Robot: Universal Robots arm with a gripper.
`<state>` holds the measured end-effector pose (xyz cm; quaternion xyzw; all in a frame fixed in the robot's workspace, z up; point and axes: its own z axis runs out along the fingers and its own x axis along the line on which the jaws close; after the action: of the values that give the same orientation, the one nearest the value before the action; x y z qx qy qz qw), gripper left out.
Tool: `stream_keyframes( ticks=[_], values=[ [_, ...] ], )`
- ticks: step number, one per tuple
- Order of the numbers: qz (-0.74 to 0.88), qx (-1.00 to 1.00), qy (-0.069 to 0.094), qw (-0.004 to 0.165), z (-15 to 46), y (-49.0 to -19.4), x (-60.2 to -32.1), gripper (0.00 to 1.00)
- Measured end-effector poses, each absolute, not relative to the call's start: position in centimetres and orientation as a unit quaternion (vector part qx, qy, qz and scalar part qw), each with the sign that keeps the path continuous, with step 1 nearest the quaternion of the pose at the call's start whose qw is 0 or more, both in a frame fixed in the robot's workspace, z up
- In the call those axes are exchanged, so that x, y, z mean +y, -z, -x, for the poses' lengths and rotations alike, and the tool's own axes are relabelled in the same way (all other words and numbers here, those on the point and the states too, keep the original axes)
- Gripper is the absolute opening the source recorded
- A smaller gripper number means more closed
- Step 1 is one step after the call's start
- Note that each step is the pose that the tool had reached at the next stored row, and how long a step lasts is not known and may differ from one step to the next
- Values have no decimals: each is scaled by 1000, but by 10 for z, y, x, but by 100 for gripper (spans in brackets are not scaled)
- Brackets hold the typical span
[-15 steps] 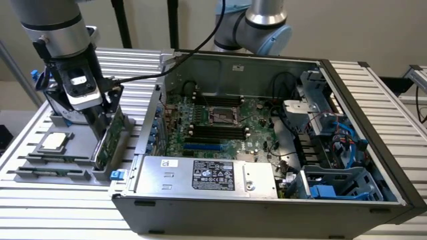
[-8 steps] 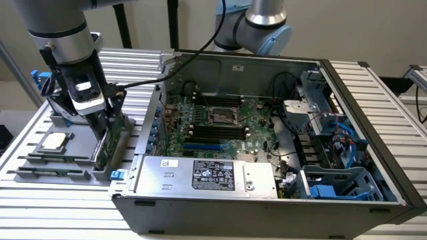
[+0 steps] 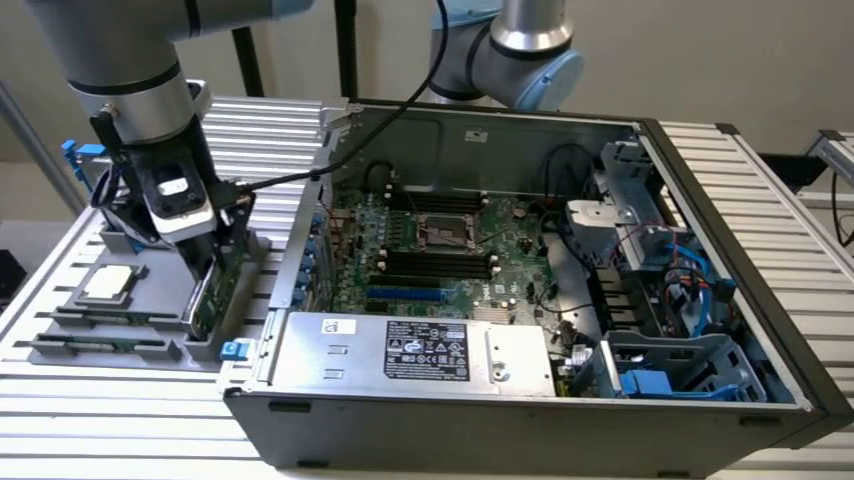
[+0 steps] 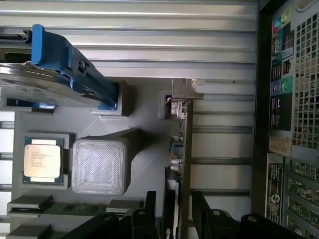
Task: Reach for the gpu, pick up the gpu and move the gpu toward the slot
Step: 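Pick up the gpu and move the gpu toward the slot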
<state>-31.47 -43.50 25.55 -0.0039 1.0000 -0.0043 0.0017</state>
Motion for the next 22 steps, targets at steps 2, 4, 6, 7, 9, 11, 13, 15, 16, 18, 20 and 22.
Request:
stream_keyframes(
  ticks=[2, 4, 6, 7, 9, 11, 13, 15, 16, 18, 20, 22],
  values=[
    [4, 1000, 6, 2, 315, -252, -435, 42],
    [4, 1000, 7, 2, 315, -248, -435, 42],
    [4, 1000, 9, 2, 315, -246, -435, 42],
    [4, 1000, 9, 2, 315, -245, -435, 42],
    [4, 1000, 10, 2, 315, -244, -435, 42],
    [4, 1000, 11, 1, 315, -244, -435, 40],
    [4, 1000, 11, 2, 315, -244, -435, 33],
    [4, 1000, 11, 2, 315, -244, -435, 33],
    [4, 1000, 11, 2, 315, -244, -435, 33],
    [4, 1000, 11, 2, 315, -244, -435, 31],
    [4, 1000, 11, 2, 315, -244, -435, 26],
    [4, 1000, 11, 2, 315, -244, -435, 26]
  ],
)
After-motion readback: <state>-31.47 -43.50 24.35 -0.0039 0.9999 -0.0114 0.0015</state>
